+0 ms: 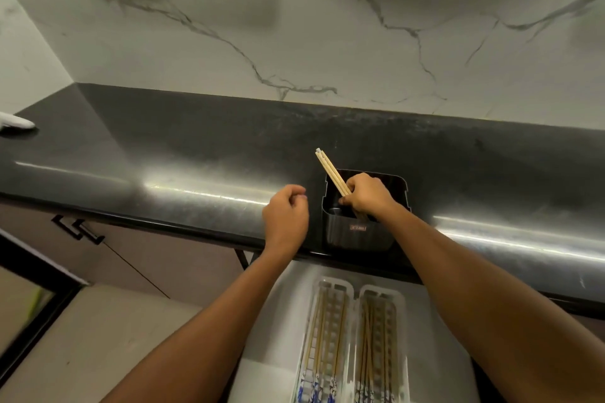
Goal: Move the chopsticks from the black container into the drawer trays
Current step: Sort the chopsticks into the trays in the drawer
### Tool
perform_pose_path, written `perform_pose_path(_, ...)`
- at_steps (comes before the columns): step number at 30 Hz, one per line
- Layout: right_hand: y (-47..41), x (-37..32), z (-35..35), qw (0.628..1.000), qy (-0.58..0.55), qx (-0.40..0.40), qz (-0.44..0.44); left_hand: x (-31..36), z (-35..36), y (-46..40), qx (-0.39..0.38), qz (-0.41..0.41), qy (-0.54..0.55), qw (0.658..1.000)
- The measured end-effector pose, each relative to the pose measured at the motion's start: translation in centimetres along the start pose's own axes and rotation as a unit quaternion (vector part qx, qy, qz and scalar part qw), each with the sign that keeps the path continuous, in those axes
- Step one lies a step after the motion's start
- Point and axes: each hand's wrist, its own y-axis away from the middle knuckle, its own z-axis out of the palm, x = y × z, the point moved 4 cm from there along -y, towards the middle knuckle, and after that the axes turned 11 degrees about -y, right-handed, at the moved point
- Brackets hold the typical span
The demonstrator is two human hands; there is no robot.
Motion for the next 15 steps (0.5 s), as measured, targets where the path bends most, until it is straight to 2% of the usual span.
perform_pose_path(6,0.6,0.0,-0.8,0.998,-0.041,0.034,-0.029,2.6,0.5,-1.6,0.017,0.007,0.025,1.0)
perform_pose_path(11,1.9,-2.1,-3.6,0.99,-0.06,0.083,-0.097,5.9,0.7,-2.5,0.007,0.08,0.004,0.997)
perform_pose_path(15,3.5,-4.5,-6.6,0.974,-0.124,0.118,-0.15,9.1,1.0,-3.1,-0.039,0.139,0.012,0.989)
